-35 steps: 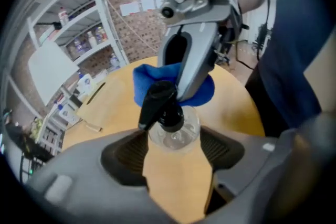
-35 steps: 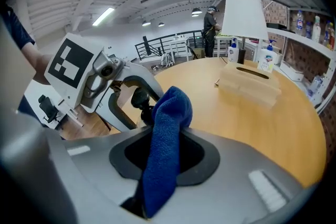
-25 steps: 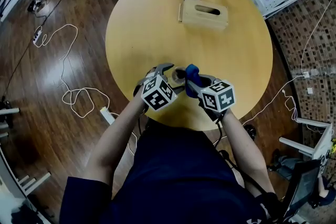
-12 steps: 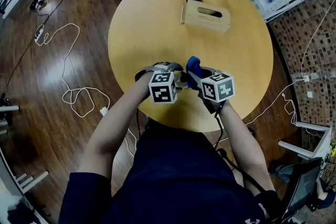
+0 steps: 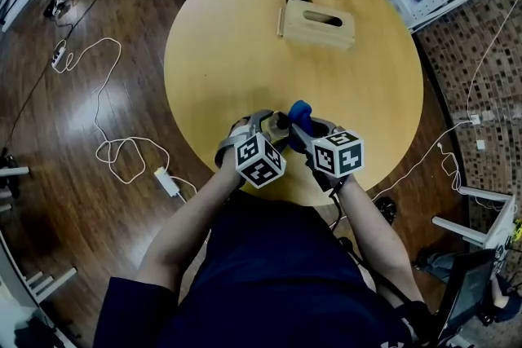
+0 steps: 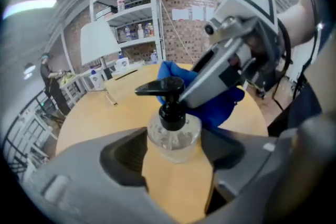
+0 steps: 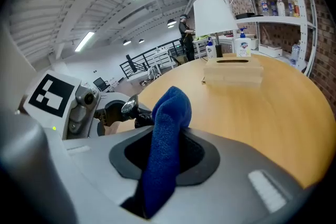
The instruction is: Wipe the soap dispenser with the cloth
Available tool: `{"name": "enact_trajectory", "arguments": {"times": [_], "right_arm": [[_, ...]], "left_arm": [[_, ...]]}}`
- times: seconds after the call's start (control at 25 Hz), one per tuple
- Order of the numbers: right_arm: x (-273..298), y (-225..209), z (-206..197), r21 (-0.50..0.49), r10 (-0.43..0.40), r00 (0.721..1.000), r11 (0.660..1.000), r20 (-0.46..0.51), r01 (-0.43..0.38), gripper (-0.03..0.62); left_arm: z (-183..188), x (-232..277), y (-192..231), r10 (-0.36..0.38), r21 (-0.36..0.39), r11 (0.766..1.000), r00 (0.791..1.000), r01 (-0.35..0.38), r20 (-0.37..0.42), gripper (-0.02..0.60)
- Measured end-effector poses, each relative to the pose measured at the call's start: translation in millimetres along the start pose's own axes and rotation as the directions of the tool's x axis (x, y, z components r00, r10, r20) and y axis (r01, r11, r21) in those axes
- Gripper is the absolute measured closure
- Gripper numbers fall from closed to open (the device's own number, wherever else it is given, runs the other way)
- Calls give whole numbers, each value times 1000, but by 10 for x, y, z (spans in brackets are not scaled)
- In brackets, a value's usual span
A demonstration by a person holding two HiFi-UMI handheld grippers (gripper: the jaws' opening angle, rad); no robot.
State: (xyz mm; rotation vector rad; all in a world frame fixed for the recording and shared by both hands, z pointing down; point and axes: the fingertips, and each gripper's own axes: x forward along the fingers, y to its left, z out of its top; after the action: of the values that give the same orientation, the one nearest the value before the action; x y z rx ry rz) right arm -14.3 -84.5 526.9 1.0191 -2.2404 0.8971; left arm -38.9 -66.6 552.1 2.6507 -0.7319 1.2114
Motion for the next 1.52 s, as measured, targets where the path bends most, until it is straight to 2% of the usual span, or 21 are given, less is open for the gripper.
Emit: {"name": "enact_trajectory", "arguments": {"times": [0.08, 0.16, 0.28, 0.36, 0.4, 0.44, 0.52, 0.56, 0.64, 0.68, 0.76, 0.84, 1.0, 1.12, 1.2, 1.24, 1.32, 1.44, 1.52], "right_arm": [[37, -38, 53, -20, -7, 1000, 1000, -7, 7, 499], [91, -94, 131, -29, -12, 1000, 1000, -6, 12, 499], [170, -160, 241, -12, -6, 1000, 1000, 2, 6, 499], [205, -169, 272, -1, -9, 1000, 1000, 4, 9, 499], [210, -165, 271, 3, -12, 1000, 1000, 8, 12, 499], [202, -158, 260, 8, -16, 1000, 1000, 14, 16, 500], [148, -139, 218, 23, -22, 999, 999, 31, 21, 500], [111, -124, 189, 31, -24, 999, 999, 40, 23, 500], [37, -77, 116, 31, -29, 998, 999, 49, 27, 500], [8, -49, 75, 24, -31, 998, 999, 50, 30, 500], [-18, -3, 15, 12, -35, 998, 999, 45, 34, 500], [1, -1, 7, -2, -36, 999, 999, 30, 36, 500], [108, -101, 158, 1, -24, 999, 1000, 23, 24, 499], [191, -181, 251, 53, -9, 999, 999, 43, 7, 499], [213, -206, 271, 76, -12, 999, 997, 52, 9, 499], [212, -207, 276, 83, -16, 998, 996, 58, 11, 499], [179, -191, 271, 96, -24, 997, 995, 70, 17, 499], [75, -114, 182, 67, -30, 997, 997, 68, 26, 499], [30, -50, 107, 16, -32, 998, 999, 54, 32, 499]], "left_arm": [[-14, 26, 10, -18, 78, 997, 1000, 19, -11, 265], [-19, 34, 7, -83, 153, 985, 996, 86, -23, 267], [-22, 30, -1, -190, 279, 939, 980, 200, -63, 267], [-37, 11, -10, -226, 321, 916, 970, 242, -88, 265], [-45, 2, -9, -222, 315, 918, 971, 240, -92, 263], [-49, -5, -1, -204, 283, 933, 975, 220, -87, 261], [-40, -27, 21, -132, 147, 979, 990, 138, -48, 235], [-34, -37, 26, -88, 60, 994, 996, 89, -24, 235], [-32, -27, 8, -4, -78, 997, 1000, 5, 8, 235], [-32, -5, -3, 32, -110, 993, 999, -30, 18, 235], [-40, 48, 2, 91, -108, 990, 995, -87, 28, 236], [-55, 79, 18, 100, -61, 993, 994, -97, 37, 251], [-100, 59, 10, -27, 93, 995, 999, 25, 28, 271], [-166, 52, 8, -111, 220, 969, 994, 111, -10, 291], [-216, 70, 15, -134, 265, 954, 990, 139, -38, 301], [-236, 79, 18, -134, 265, 954, 990, 142, -48, 301], [-239, 78, 2, -111, 219, 969, 993, 116, -35, 288], [-127, 9, -40, -17, 72, 997, 998, 12, 62, 252], [-64, -6, -31, 59, -25, 998, 993, -57, 104, 239]]}}
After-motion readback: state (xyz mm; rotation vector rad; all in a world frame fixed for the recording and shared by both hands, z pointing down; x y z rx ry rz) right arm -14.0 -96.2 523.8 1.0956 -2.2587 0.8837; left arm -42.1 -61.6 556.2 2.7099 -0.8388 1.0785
